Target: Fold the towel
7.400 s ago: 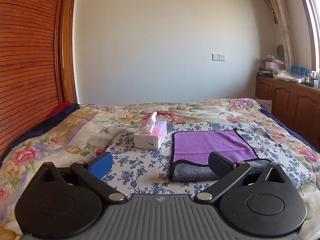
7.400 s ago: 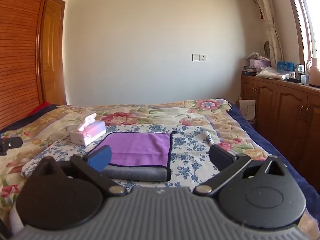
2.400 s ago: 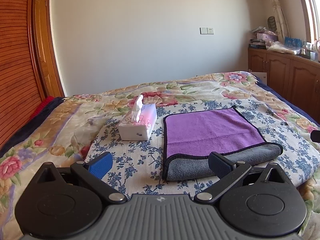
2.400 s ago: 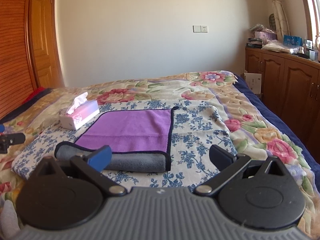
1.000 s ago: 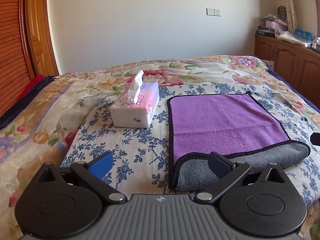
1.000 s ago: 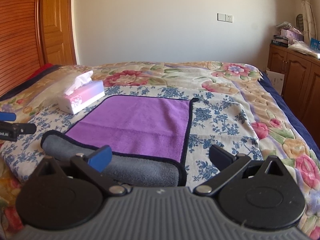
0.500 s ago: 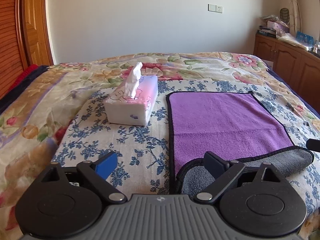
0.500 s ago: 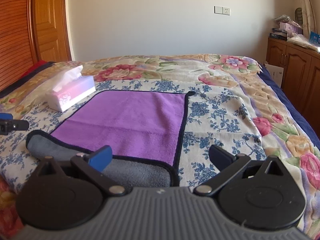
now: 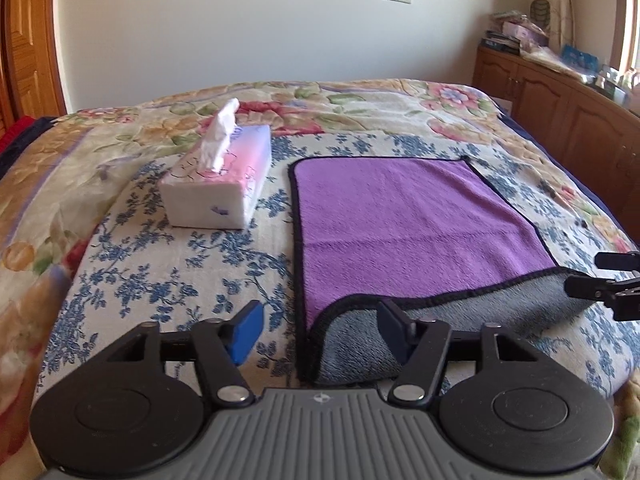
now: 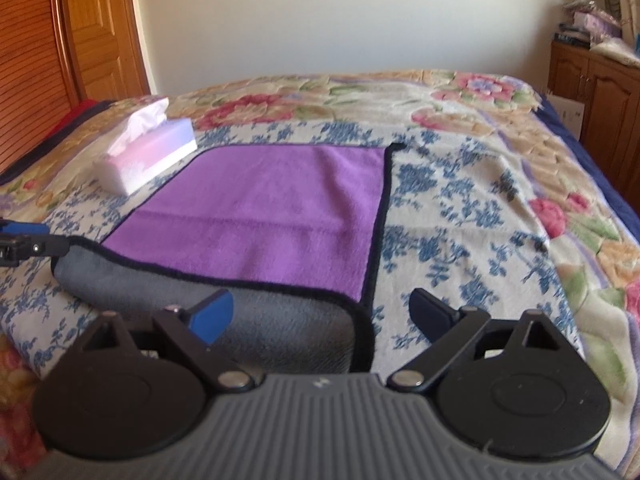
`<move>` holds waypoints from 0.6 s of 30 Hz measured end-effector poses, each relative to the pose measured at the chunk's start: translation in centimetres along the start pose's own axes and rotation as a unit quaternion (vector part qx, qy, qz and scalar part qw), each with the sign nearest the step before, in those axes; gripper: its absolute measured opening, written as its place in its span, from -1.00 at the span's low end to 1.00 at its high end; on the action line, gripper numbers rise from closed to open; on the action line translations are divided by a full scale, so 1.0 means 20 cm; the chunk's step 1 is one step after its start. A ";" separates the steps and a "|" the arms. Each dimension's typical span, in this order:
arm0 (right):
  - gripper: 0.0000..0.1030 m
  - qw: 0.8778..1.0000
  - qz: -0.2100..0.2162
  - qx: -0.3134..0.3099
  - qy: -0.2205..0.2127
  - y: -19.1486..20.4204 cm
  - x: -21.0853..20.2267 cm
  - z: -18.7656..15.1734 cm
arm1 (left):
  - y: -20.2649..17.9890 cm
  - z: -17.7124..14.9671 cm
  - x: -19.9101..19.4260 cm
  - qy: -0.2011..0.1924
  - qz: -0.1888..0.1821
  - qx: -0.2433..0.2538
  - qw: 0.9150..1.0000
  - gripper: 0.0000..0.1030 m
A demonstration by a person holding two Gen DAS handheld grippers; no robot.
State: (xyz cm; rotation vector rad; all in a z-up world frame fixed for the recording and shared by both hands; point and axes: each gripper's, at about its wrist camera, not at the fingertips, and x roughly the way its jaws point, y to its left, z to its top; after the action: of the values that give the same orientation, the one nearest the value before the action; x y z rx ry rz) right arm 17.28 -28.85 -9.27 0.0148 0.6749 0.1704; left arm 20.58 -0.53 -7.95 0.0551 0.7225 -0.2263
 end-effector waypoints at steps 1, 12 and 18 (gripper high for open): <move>0.84 1.000 0.003 0.001 0.005 0.00 0.01 0.00 | 0.00 0.00 0.00 0.002 -0.002 0.001 1.000 0.19; 0.71 0.999 0.017 0.030 0.040 -0.04 0.04 -0.01 | -0.01 -0.04 0.04 0.025 -0.005 0.009 1.000 0.07; 0.55 0.998 0.027 0.037 0.045 -0.06 0.04 -0.01 | -0.02 -0.05 0.06 0.032 -0.011 0.009 0.999 0.00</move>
State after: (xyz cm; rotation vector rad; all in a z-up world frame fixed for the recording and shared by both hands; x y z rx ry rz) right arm 17.93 -29.82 -9.97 0.0967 0.7715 0.1988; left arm 20.66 -1.06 -9.40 0.0724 0.7855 -0.2530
